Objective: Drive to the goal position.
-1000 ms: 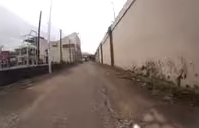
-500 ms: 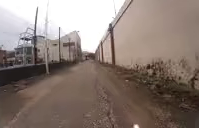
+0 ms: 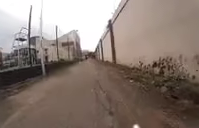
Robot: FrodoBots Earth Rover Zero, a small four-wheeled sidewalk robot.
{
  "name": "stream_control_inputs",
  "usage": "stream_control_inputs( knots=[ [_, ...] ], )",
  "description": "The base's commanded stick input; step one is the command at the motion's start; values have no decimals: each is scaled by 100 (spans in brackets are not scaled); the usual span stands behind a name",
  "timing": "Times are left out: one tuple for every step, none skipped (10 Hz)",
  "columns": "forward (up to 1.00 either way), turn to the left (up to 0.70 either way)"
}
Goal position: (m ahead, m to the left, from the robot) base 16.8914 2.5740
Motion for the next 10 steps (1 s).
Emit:
stream_control_inputs(
  knots=[
    [70, 15],
    [70, 18],
    [70, 22],
    [70, 25],
    [70, 29],
    [70, 24],
    [70, 14],
    [70, 4],
    [70, 0],
    [70, 0]
  ],
)
